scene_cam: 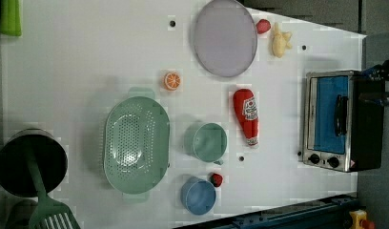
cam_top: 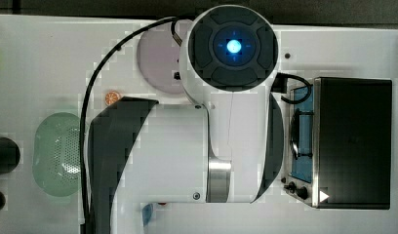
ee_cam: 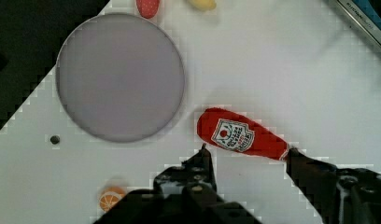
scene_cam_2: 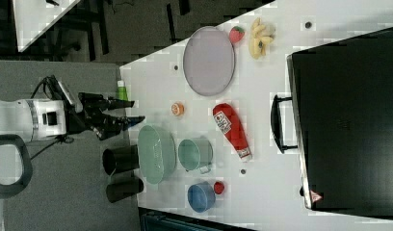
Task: Pick Ketchup from the table and place it in strainer.
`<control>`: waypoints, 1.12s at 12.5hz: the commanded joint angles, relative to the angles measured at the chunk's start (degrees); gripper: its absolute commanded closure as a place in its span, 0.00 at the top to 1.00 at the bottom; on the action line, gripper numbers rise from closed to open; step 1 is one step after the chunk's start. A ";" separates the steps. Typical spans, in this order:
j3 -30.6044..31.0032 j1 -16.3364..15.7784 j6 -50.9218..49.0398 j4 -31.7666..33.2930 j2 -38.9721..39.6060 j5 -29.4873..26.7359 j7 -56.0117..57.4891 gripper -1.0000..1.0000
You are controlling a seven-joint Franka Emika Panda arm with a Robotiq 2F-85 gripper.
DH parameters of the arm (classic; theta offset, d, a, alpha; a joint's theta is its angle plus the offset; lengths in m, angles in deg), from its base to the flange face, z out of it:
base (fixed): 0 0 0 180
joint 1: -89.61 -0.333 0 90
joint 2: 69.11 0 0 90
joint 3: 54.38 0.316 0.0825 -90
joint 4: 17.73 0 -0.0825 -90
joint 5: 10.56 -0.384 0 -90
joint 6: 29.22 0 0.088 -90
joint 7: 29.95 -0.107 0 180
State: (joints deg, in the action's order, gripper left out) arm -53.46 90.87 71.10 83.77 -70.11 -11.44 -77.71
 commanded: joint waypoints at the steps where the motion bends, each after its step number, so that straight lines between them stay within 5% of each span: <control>1: 2.14 5.87 -10.36 -0.45 -7.26 -1.93 -0.29 0.79; 3: 2.25 5.86 -9.78 -0.20 -6.89 -1.93 0.11 1.00; 7: 2.80 5.67 -6.28 3.03 -4.46 -1.93 10.60 1.00; 14: 3.81 5.27 10.05 13.29 1.51 -1.93 54.26 1.00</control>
State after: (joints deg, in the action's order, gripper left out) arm -50.19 95.90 80.35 95.85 -68.63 -13.50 -36.60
